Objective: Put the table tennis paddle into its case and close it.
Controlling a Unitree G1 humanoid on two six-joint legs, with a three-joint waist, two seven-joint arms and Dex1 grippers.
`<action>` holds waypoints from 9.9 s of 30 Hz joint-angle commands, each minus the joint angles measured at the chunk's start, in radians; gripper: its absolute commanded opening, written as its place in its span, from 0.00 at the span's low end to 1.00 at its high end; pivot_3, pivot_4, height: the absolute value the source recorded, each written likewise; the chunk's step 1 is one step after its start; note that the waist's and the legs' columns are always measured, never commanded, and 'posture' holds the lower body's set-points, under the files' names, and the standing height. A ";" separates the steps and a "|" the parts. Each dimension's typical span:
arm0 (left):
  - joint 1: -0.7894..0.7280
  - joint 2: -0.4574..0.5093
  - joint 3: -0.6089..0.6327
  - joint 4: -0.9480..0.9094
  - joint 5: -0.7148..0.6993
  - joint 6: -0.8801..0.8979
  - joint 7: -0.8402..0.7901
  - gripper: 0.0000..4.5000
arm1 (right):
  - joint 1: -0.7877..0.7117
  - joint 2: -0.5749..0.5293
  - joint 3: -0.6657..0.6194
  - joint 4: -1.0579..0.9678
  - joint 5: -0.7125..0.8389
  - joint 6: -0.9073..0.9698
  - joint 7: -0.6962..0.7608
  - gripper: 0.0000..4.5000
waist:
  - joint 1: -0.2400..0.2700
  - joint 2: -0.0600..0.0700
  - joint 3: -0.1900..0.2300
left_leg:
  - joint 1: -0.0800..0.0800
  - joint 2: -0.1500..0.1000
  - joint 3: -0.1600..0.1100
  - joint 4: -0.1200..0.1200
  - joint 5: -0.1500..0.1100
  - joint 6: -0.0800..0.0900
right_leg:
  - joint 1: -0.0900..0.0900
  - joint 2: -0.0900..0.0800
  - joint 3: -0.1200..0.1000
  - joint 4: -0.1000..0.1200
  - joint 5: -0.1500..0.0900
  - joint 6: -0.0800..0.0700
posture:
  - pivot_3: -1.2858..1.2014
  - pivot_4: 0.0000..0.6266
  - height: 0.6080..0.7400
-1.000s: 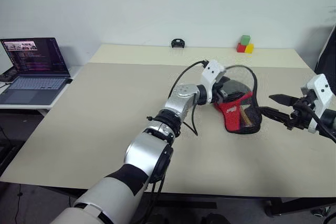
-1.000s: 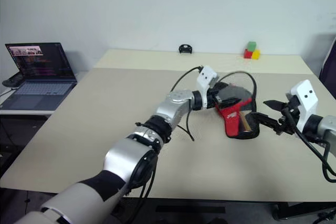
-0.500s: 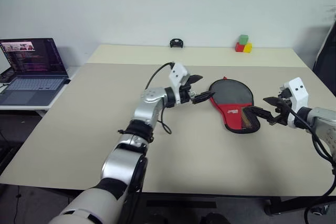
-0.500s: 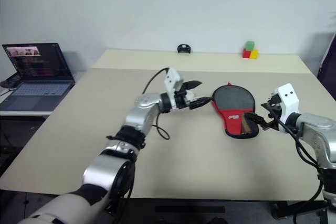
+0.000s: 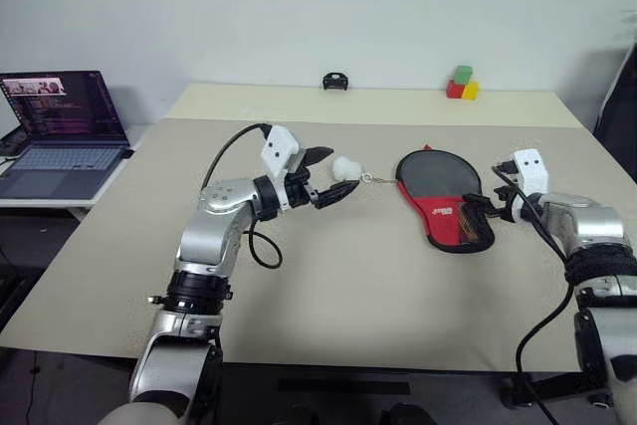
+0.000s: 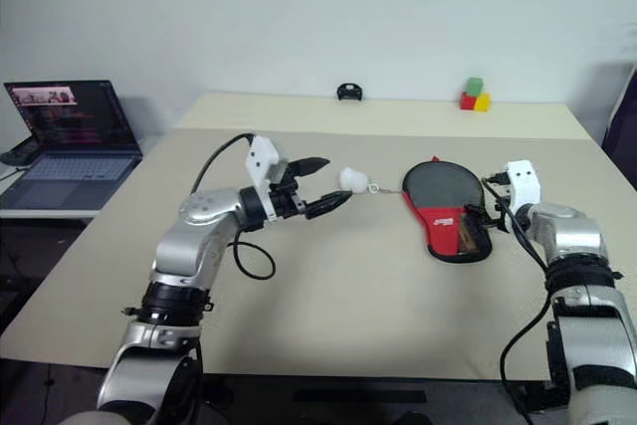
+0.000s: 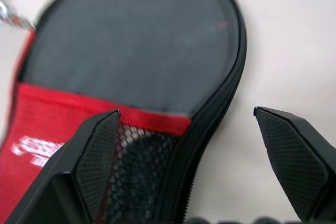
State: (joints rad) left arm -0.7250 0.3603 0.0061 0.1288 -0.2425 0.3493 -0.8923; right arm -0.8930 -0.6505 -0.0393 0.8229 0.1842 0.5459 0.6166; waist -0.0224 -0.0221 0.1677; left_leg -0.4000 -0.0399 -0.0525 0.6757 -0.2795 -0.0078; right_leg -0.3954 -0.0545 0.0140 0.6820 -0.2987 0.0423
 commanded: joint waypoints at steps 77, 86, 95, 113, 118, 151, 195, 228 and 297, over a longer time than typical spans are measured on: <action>0.457 0.493 0.010 -0.381 -0.303 0.265 -0.391 1.00 | 0.654 0.457 -0.160 -1.419 0.397 1.042 -0.155 0.01 | -0.009 0.002 0.000 | 0.007 0.001 -0.001 -0.011 -0.002 0.003 | 0.001 0.000 0.001 -0.002 0.001 -0.001 | 0.52 0.24 1.00; 0.459 0.496 0.002 -0.381 -0.301 0.258 -0.398 1.00 | 0.727 0.516 -0.184 -1.475 0.430 1.068 -0.210 0.01 | -0.009 0.002 -0.001 | 0.007 0.001 -0.001 -0.011 -0.002 0.003 | 0.001 0.001 0.001 -0.002 0.001 -0.001 | 0.52 0.24 1.00; 0.468 0.497 0.006 -0.382 -0.297 0.251 -0.393 1.00 | 0.744 0.575 -0.184 -1.464 0.432 1.068 -0.282 0.19 | -0.011 0.002 -0.001 | 0.008 0.001 -0.001 -0.011 -0.002 0.002 | 0.001 0.001 0.001 -0.001 0.001 -0.001 | 0.52 0.24 1.00; 0.510 0.489 0.026 -0.390 -0.294 0.226 -0.355 1.00 | 0.848 0.203 -0.158 -1.577 0.426 0.651 -0.119 0.99 | -0.011 0.001 -0.001 | 0.017 0.001 -0.001 -0.012 -0.002 0.003 | 0.010 0.001 0.001 -0.002 0.000 -0.001 | 0.52 0.24 1.00; 0.503 0.462 0.070 -0.366 -0.300 0.224 -0.278 1.00 | 0.735 0.140 -0.198 -1.518 0.510 0.543 -0.017 0.99 | -0.012 0.001 -0.001 | 0.017 0.002 -0.001 -0.013 -0.002 0.003 | 0.010 0.001 0.001 -0.002 0.000 0.000 | 0.52 0.24 1.00; 0.266 0.377 0.098 -0.135 -0.216 0.209 -0.045 1.00 | 0.357 0.289 0.394 -0.719 -0.035 -0.010 0.058 0.99 | -0.007 0.000 -0.001 | 0.017 0.001 -0.001 -0.012 -0.001 0.001 | 0.008 0.001 0.001 -0.002 0.001 -0.001 | 0.52 0.24 1.00; -0.379 -0.034 -0.096 1.087 0.251 -0.249 -0.010 0.10 | 0.484 0.354 0.380 -0.870 -0.101 0.109 -0.034 1.00 | -0.011 -0.003 -0.002 | 0.019 0.000 0.000 -0.010 -0.001 0.001 | 0.009 0.002 -0.001 0.004 0.001 0.000 | 0.52 0.24 1.00; -0.362 -0.029 -0.050 1.048 0.218 -0.230 -0.034 0.22 | 0.496 0.356 0.408 -0.899 -0.095 0.221 -0.026 1.00 | -0.016 -0.005 -0.004 | 0.019 0.000 -0.001 -0.010 0.000 0.001 | 0.008 0.002 -0.001 0.005 0.001 0.000 | 0.52 0.24 1.00; -0.494 -0.134 -0.046 1.173 0.347 -0.235 0.207 0.08 | 0.563 0.331 0.425 -0.837 -0.130 0.219 -0.071 1.00 | -0.008 -0.008 -0.014 | 0.020 -0.001 -0.003 -0.011 0.000 0.001 | 0.011 0.002 -0.003 0.000 0.001 0.000 | 0.52 0.24 1.00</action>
State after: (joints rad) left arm -1.1723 0.2328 -0.0357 1.3092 0.0934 0.1462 -0.7097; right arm -0.3976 -0.2912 0.3416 -0.1257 0.0970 0.7034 0.5608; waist -0.0307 -0.0305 0.1534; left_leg -0.3803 -0.0405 -0.0555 0.6648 -0.2800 -0.0067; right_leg -0.3839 -0.0530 0.0112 0.6822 -0.2977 0.0421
